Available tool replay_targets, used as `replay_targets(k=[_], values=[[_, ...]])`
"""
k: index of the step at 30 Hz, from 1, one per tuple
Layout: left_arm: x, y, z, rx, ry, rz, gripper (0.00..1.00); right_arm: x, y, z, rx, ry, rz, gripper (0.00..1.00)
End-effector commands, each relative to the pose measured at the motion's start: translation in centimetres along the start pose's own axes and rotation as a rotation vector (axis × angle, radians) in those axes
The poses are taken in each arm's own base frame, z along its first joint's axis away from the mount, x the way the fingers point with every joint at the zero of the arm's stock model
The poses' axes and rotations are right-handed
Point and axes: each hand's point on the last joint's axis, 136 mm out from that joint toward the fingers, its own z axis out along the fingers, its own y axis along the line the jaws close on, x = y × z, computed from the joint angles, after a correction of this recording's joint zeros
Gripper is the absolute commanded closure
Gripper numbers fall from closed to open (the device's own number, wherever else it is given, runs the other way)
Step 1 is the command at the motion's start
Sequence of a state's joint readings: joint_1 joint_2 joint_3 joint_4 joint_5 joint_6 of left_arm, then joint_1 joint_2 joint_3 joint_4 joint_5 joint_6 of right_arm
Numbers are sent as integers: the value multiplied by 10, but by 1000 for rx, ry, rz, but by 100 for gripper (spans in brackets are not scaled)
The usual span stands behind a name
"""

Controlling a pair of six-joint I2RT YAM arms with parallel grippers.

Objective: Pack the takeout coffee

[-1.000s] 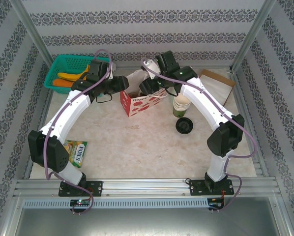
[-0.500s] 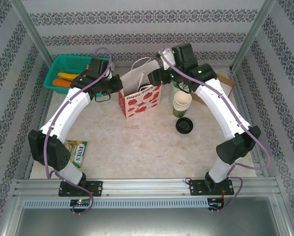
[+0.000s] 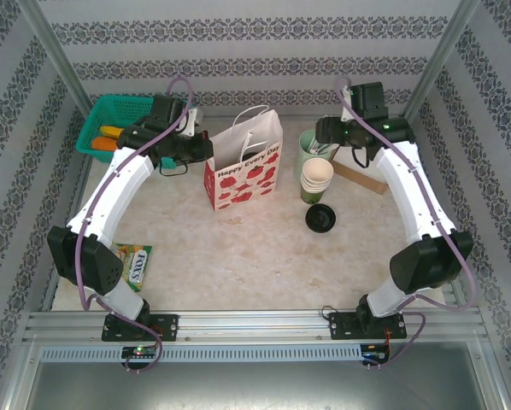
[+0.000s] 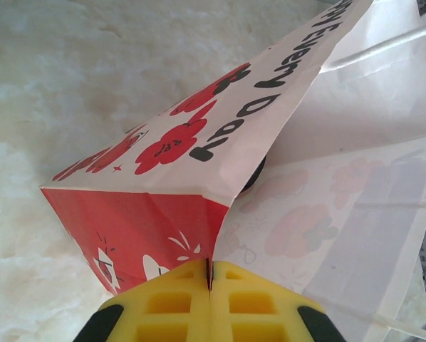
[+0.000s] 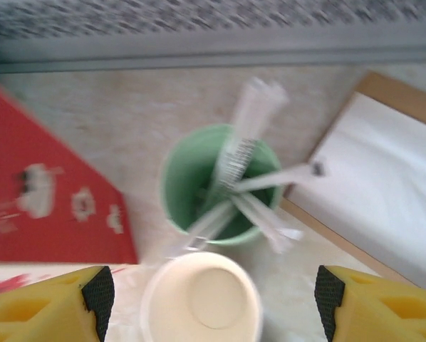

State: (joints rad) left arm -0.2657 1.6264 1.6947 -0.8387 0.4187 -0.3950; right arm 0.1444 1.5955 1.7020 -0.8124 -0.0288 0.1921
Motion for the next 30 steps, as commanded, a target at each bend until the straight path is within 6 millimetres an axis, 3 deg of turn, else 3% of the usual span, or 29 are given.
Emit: replay_targets(k=[1, 6, 12, 17, 21, 27, 30], values=[[6, -9, -13, 70, 44, 47, 100, 15, -45, -1, 106, 28, 96, 24], [10, -5, -13, 102, 83, 70, 100, 53, -113, 41, 217, 152, 224, 25], [4, 12, -10, 91, 87, 46, 98, 86, -157, 90, 184, 363, 191, 28], [-1, 21, -2, 82, 102, 23, 88, 110, -167, 120, 66, 482, 198, 30], [-4, 21, 1, 84, 101, 26, 75, 121, -176, 139, 70, 523, 182, 30], [-9, 18, -1, 92, 80, 31, 56, 130, -166, 151, 6, 546, 187, 32], [-10, 15, -2, 108, 74, 39, 45, 134, -168, 153, 13, 555, 192, 37]])
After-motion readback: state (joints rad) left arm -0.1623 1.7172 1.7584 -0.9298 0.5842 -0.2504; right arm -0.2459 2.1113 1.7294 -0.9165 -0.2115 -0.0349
